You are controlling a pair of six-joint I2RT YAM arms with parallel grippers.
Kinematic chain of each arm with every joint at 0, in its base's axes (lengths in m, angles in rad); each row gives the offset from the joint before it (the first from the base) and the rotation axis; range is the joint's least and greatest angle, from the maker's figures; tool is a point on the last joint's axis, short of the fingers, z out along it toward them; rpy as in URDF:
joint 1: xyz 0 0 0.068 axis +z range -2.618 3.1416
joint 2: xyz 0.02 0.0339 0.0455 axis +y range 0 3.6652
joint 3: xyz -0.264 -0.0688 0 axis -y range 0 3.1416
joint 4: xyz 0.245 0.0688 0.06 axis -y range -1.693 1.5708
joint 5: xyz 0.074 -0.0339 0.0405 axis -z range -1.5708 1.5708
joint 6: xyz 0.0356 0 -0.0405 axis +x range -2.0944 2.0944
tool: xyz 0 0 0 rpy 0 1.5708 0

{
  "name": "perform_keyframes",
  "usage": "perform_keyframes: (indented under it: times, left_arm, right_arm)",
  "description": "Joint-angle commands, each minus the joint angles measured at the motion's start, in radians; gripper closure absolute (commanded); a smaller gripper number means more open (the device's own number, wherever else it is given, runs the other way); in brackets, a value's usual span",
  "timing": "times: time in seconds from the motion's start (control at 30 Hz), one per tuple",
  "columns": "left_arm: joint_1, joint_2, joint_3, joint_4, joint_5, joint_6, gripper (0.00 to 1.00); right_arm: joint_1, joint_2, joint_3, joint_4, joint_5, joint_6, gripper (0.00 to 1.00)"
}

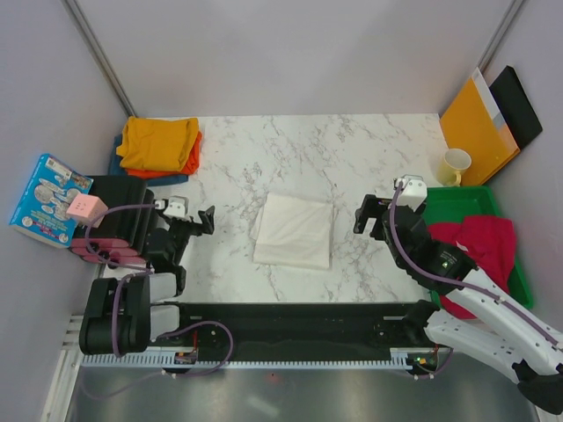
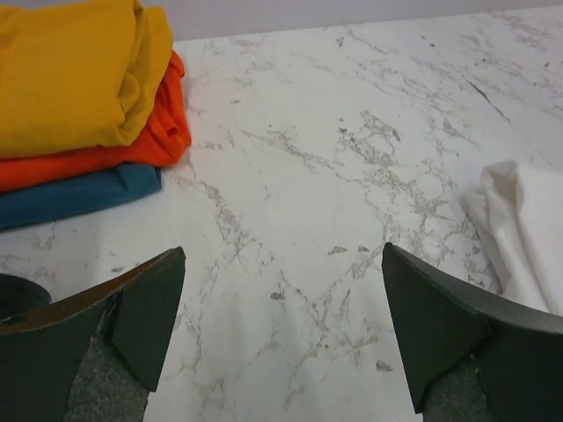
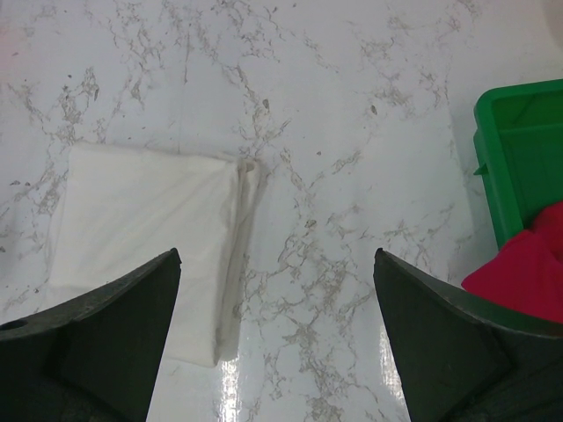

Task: Fold and stack the t-shirts
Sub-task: Fold the tshirt

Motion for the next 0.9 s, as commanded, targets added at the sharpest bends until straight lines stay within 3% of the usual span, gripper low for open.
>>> perform_keyframes:
  times: [0.0,0.2,0.23,0.27,0.43,0.53,0.87]
  left_arm:
    - [0.036,0.076,-0.079,0.259,0.121,-0.02,0.0]
    - [0.026,0.248,0.013,0.286,0.174,0.023,0.0]
    - [0.003,0.213,0.039,0.064,0.151,0.046,0.0]
    - [-0.025,0.205,0.106,0.0,0.013,0.058,0.0]
    - [-0.062,0.222,0.113,0.02,-0.248,-0.044,0.01]
    - [-0.062,0.216,0.137,-0.039,-0.159,-0.02,0.0]
    - [-0.062,0.218,0.13,-0.015,-0.157,-0.02,0.0]
  right_arm:
    - [0.003,-0.008,-0.035,0.051,-0.018,0.013,0.02]
    - [0.005,0.02,-0.056,0.068,-0.033,0.008,0.02]
    - [0.003,0.031,-0.058,0.082,-0.039,0.007,0.02]
    - [0.003,0.035,-0.056,0.087,-0.044,0.004,0.02]
    - [0.005,0.093,-0.05,0.131,-0.055,0.001,0.02]
    - [0.003,0.127,-0.055,0.185,-0.064,-0.021,0.02]
    - [0.003,0.383,-0.006,0.349,0.083,-0.108,0.02]
